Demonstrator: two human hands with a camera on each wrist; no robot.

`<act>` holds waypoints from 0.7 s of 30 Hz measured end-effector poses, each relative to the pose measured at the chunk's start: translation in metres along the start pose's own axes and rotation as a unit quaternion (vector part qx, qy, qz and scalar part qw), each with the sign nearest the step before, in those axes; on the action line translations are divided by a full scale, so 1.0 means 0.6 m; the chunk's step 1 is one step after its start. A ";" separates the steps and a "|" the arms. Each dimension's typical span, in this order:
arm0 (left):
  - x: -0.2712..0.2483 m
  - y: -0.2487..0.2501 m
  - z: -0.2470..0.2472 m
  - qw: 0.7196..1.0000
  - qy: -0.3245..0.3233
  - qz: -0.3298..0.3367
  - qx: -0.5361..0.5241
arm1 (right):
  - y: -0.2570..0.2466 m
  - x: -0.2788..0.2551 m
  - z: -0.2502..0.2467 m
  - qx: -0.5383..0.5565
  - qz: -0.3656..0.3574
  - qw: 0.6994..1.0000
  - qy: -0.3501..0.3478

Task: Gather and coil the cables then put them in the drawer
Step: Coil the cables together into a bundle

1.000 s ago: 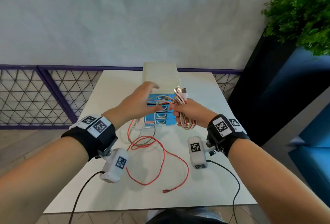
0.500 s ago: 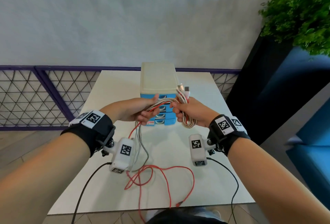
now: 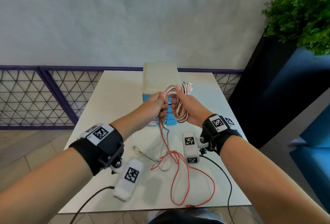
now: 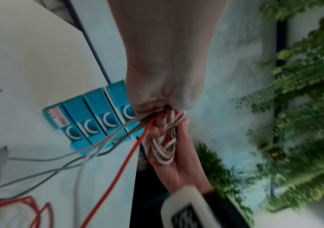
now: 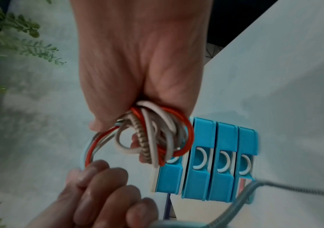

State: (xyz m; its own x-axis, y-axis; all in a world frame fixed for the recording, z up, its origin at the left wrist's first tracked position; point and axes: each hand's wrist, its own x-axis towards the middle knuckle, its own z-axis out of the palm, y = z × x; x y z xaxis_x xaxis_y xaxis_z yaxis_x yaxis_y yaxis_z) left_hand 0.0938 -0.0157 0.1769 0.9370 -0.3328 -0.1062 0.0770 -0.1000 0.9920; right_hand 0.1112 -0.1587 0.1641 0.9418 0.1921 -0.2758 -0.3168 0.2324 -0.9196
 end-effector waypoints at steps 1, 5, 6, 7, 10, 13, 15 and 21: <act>-0.006 0.001 0.012 1.000 0.000 0.012 0.019 | -0.001 -0.002 0.004 0.012 0.013 1.000 -0.025; -0.018 0.006 0.043 0.990 0.005 0.055 0.130 | -0.007 -0.019 0.013 0.011 0.047 0.992 -0.118; -0.019 0.008 0.046 0.986 0.012 0.061 0.156 | -0.009 -0.023 0.013 0.013 0.048 0.992 -0.120; -0.019 0.011 0.050 0.981 0.016 0.068 0.183 | -0.011 -0.023 0.012 0.016 0.050 0.992 -0.112; -0.024 0.022 0.059 0.954 0.012 0.085 0.286 | -0.019 -0.024 0.009 0.016 0.053 0.996 -0.075; -0.024 0.031 0.065 0.938 0.017 0.067 0.340 | -0.022 -0.030 0.010 0.044 0.046 0.996 -0.067; -0.025 0.036 0.066 0.928 0.008 0.049 0.370 | -0.020 -0.031 0.009 0.045 0.042 0.996 -0.070; -0.021 0.043 0.059 0.948 -0.064 -0.003 0.313 | -0.018 -0.023 0.006 -0.015 0.013 0.999 -0.039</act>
State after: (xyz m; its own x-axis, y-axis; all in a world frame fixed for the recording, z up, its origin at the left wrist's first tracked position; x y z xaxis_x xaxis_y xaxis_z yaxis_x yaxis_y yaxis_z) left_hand 0.0717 -0.0472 0.2018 0.8850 -0.4376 -0.1587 -0.1725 -0.6250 0.7614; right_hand 0.1014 -0.1602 0.1786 0.9213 0.2716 -0.2784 -0.3364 0.1972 -0.9208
